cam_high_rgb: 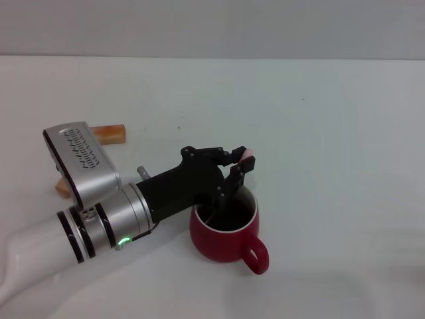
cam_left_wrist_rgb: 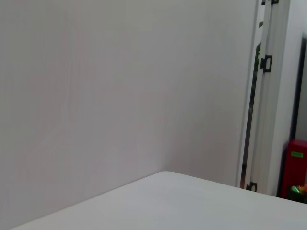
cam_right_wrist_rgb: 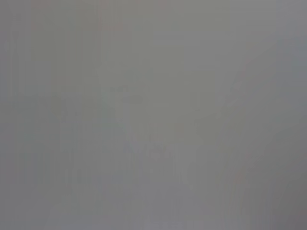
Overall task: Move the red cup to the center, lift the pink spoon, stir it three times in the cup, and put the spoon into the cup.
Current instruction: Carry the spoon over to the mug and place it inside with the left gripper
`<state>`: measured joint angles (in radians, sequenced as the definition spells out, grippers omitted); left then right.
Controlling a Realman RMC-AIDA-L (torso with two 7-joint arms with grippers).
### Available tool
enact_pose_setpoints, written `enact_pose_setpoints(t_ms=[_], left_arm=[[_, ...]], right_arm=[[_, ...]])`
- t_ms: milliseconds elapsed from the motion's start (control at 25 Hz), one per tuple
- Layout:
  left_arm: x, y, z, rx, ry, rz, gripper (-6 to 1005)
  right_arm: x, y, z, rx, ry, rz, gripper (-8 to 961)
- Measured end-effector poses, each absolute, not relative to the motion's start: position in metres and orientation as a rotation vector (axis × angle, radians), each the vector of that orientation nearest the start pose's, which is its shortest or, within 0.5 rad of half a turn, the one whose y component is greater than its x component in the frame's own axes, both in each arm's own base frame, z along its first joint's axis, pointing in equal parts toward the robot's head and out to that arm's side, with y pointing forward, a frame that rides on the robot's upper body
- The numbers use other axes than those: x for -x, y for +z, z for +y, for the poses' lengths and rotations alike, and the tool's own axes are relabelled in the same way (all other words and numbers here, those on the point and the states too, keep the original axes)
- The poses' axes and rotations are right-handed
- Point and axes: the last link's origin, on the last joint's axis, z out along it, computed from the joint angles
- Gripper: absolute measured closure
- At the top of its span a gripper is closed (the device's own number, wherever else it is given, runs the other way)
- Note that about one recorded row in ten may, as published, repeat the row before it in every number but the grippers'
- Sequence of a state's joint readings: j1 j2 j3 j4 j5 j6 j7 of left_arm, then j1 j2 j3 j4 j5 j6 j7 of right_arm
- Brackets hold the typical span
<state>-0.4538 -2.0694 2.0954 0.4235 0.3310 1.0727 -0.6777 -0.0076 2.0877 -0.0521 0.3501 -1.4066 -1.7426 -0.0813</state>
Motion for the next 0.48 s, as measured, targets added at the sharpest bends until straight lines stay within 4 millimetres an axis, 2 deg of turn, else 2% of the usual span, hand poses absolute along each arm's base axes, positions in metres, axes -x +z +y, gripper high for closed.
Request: enact_pose_setpoints(t_ms=[80, 200, 480], left_arm=[[0.2247, -0.1095, 0.3019, 2.501, -0.918, -0.403, 812], [0.2244, -0.1095, 0.3019, 2.502, -0.919, -0.399, 836], [0.2241, -0.1046, 0.2981, 2.456, -0.942, -0.358, 847]], right_arm=[[-0.3577, -0.0186, 0.1349, 1.307, 0.649, 0.528, 626], [-0.3577, -0.0186, 0.1349, 1.308, 0.648, 0.528, 625], [-0.3575, -0.0191, 0.1348, 1.307, 0.649, 0.531, 626]])
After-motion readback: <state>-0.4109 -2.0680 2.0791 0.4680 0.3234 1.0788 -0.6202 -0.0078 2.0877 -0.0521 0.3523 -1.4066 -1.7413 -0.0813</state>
